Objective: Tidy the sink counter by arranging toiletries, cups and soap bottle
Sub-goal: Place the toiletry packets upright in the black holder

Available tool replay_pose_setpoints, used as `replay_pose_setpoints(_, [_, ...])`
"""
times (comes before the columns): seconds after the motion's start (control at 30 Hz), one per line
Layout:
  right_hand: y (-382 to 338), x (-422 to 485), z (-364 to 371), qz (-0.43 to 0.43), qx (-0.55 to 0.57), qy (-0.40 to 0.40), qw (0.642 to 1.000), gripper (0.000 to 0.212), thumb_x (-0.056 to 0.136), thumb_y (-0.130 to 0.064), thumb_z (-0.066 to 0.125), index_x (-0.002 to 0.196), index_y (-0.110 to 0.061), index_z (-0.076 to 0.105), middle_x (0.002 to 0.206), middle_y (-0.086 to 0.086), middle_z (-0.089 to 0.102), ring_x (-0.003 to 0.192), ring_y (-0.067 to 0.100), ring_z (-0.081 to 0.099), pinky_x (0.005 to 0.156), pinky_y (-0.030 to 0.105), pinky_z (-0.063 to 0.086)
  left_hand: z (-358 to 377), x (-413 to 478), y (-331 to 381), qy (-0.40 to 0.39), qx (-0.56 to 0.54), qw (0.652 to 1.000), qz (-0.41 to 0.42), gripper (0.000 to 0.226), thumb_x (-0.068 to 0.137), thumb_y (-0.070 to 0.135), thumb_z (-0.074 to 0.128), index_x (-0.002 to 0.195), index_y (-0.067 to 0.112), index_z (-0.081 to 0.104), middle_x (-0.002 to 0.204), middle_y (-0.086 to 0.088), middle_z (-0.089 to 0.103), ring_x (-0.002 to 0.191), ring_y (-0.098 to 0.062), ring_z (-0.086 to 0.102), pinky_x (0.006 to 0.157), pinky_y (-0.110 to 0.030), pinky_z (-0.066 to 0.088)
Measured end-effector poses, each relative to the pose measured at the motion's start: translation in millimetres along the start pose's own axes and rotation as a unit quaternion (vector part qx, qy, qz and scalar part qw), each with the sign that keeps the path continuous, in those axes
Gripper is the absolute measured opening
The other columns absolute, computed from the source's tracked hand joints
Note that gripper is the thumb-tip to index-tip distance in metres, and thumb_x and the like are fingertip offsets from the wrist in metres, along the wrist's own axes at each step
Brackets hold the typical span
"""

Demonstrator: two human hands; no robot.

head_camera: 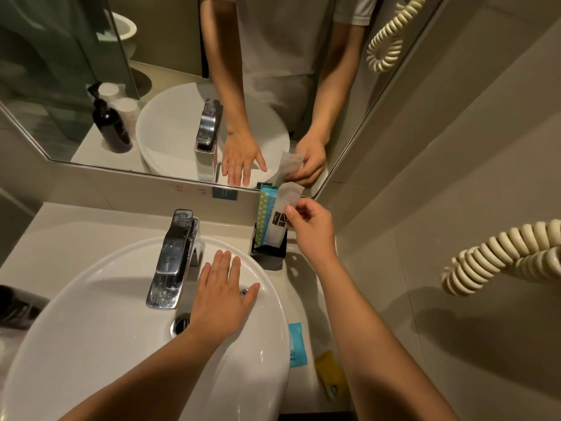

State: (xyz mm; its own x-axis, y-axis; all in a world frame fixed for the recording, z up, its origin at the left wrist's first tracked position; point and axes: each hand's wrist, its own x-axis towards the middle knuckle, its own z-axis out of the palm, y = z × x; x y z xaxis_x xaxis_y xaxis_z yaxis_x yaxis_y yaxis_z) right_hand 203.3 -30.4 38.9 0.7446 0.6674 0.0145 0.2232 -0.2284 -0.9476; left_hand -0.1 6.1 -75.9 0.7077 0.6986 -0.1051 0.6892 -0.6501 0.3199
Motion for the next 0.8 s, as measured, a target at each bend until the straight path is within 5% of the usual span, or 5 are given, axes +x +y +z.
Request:
replay_pose_setpoints(0.47, [34.2,12.0,4.5,0.040,-0.009,-0.028,0.999,0.009,0.094,-0.015,0.068,0.085,-0.016,0.071,0.074,-0.009,0.067,0.070,0.004,0.059,0.070,0.029,0.054,-0.1,1.9,0.9,-0.019,0.008,1.000,-0.009,0.089,0.093,0.073,0.008,0.160,0.015,0.012,0.170,-0.009,0.001,0.156,-0.022,-0.010,0.125,-0.043,-0.005])
replay_pose_setpoints(0.8, [50.8,15.0,8.6,0.071,-0.021,-0.039,0.997,0.005,0.094,-0.016,0.069,0.091,-0.014,0.072,0.083,-0.001,0.072,0.078,0.011,0.065,0.082,0.043,0.060,0.0,1.5,1.7,-0.021,0.005,1.000,-0.012,0.089,0.094,0.072,0.009,0.161,0.014,0.011,0.170,-0.009,0.000,0.155,-0.020,-0.011,0.124,-0.041,-0.009])
